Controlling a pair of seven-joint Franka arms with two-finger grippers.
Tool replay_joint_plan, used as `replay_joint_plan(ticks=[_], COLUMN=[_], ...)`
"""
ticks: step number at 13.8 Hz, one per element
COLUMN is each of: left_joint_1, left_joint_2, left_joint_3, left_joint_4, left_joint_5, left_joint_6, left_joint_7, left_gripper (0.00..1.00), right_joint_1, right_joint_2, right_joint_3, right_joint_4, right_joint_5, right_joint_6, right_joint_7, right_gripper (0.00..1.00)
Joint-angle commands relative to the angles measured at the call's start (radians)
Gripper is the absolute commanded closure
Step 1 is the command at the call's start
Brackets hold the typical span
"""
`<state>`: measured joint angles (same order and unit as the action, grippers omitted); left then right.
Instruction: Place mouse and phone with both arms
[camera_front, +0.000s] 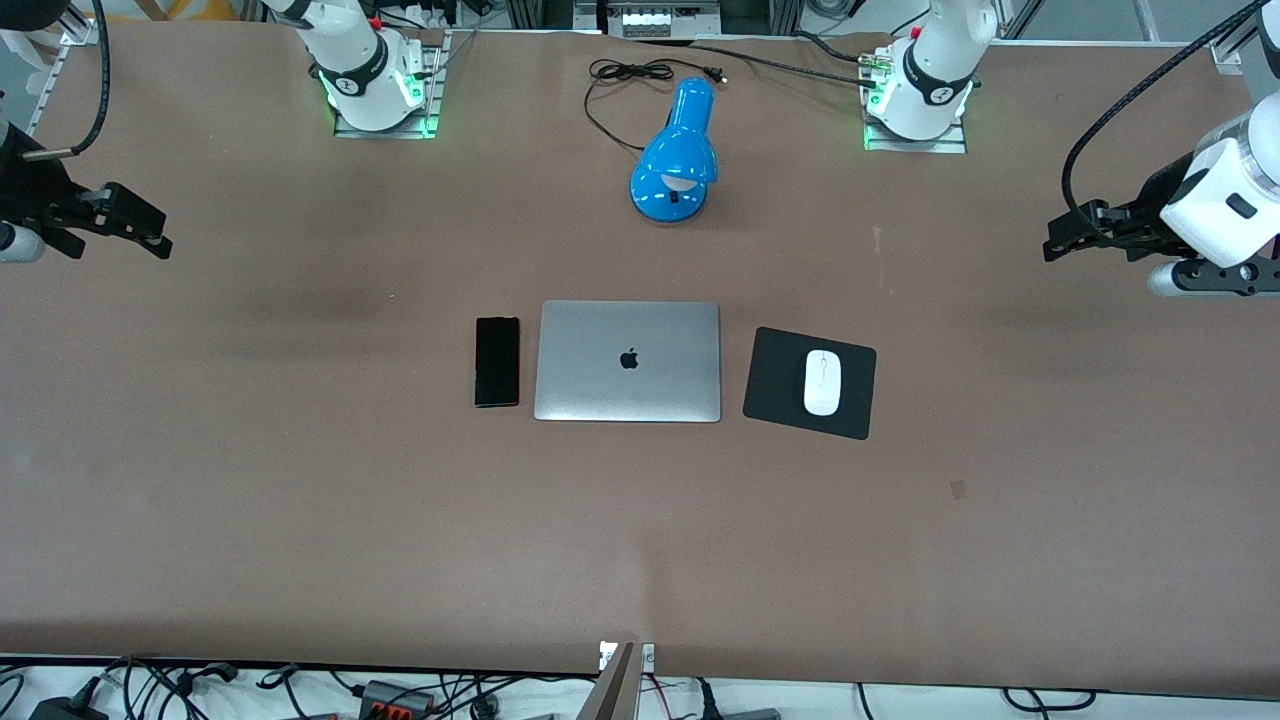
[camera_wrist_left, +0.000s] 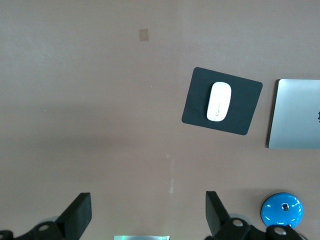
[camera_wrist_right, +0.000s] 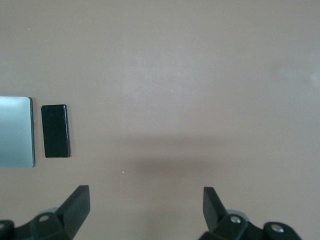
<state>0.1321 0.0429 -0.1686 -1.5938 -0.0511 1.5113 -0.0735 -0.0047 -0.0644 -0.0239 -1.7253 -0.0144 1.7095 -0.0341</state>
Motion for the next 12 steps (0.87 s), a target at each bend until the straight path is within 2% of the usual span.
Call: replay_joint_plan(ticks=[1,12], left_joint_1=[0.006,0.006], left_joint_2=[-0.018,-0.018], left_joint_3=[-0.002,-0.003], left_joint_4=[-0.003,-0.002], left_joint_5=[-0.016,-0.016], left_joint_6=[-0.007,-0.003], left_joint_7=[0.021,0.021], left_gripper=[0.0,0.0], right_joint_1=[0.002,0.002], right_joint_2=[-0.008,-0.011], right_joint_3=[-0.004,-0.004], right_joint_4=[0.004,-0.002], right_joint_5=[0.001,-0.009], right_joint_6=[-0.005,0.013], right_joint_7=[0.011,0.002], right_gripper=[0.0,0.0])
